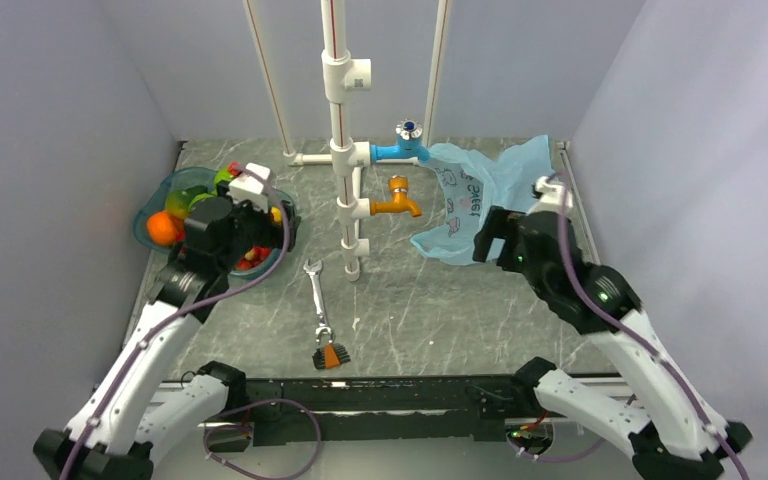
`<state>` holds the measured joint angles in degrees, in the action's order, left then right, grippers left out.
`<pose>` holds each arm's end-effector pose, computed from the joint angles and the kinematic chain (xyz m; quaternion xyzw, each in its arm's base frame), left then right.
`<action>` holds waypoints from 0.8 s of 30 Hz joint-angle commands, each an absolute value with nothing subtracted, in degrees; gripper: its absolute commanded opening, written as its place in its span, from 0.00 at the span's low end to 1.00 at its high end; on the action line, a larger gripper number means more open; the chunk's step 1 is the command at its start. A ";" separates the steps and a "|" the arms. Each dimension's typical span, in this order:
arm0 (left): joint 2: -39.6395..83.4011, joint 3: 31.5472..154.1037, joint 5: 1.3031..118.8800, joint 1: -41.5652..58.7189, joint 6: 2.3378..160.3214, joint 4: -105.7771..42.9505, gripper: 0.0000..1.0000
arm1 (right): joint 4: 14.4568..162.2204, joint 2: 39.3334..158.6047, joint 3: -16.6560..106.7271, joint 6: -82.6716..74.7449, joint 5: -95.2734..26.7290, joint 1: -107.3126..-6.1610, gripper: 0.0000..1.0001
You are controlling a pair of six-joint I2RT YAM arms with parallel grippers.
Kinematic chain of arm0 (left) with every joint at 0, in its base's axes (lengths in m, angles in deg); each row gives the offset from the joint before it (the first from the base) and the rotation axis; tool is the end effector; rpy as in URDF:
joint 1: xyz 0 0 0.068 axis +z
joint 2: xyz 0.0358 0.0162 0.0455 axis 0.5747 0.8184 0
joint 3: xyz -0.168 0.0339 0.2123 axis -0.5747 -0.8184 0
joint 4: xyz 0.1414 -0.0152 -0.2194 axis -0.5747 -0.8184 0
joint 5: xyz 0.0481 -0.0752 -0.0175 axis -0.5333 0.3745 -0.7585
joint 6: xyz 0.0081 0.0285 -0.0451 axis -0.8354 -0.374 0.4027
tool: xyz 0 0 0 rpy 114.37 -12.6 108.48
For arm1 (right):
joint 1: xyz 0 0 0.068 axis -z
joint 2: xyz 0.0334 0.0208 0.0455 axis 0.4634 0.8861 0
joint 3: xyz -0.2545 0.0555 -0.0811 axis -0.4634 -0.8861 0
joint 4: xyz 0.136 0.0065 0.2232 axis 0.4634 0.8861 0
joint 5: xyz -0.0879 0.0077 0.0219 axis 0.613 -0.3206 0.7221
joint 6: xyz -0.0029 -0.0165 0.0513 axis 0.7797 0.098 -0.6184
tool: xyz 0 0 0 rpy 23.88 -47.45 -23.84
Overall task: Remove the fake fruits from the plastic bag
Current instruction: Reset both arms
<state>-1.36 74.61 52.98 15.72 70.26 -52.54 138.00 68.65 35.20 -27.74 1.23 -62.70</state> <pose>0.1939 -0.0689 0.3571 0.1377 0.7932 -0.1103 0.5828 0.1406 0.0785 0.3786 0.0768 0.8655 0.0626 0.4911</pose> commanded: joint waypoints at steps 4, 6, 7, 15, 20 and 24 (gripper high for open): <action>-18.15 72.83 53.06 15.13 78.22 -56.02 0.97 | 143.11 57.77 37.15 -26.85 -2.89 -62.99 1.00; -23.35 74.77 54.72 15.13 81.04 -61.54 0.98 | 143.44 55.68 38.27 -25.95 -3.62 -62.93 1.00; -25.42 77.05 54.74 15.13 82.51 -64.38 0.99 | 143.45 54.49 38.85 -25.30 -3.84 -62.93 1.00; -36.85 92.62 56.60 15.14 90.49 -76.58 0.99 | 142.71 45.38 49.74 -18.66 -0.46 -62.92 1.00; -38.63 100.45 54.91 15.13 92.45 -77.61 0.99 | 141.49 40.25 54.81 -17.37 3.17 -62.88 1.00; -37.15 105.52 54.64 15.13 92.64 -79.41 0.99 | 141.92 37.67 56.49 -17.73 5.26 -62.82 1.00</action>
<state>-39.13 102.11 55.34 15.15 90.55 -75.73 142.33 38.64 55.29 -19.54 1.82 -62.68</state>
